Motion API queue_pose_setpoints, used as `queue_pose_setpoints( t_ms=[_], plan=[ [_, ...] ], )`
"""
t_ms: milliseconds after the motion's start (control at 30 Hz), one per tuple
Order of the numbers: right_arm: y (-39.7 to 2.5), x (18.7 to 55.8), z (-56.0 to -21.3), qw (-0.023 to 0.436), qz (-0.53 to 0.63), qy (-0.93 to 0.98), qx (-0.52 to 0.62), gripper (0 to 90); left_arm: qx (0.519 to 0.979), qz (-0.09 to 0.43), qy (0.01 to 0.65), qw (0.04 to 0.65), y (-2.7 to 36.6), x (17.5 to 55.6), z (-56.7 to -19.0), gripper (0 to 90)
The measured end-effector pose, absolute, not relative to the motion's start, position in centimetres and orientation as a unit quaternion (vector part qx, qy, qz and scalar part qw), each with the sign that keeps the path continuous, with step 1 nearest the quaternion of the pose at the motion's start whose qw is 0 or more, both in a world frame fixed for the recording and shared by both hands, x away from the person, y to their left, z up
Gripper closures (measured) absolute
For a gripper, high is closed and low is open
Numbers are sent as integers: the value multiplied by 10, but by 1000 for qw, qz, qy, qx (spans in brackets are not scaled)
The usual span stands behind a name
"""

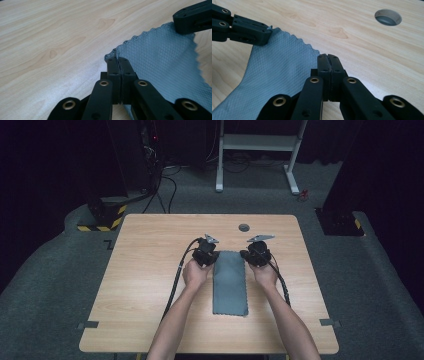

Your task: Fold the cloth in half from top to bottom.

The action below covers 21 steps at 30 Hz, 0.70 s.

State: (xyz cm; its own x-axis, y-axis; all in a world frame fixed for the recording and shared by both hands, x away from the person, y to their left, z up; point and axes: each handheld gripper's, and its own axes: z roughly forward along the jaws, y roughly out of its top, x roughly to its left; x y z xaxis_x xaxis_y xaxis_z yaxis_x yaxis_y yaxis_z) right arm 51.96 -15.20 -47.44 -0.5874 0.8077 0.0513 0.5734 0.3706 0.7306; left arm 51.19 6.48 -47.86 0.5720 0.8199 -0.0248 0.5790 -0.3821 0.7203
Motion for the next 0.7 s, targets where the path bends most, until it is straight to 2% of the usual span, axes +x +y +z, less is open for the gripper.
queue_pose_setpoints(
  t_ms=[700],
  plan=[
    [-166,488,-495,126,383,824,397,898,827,148,397,370,70,479,-490,888]
  ],
)
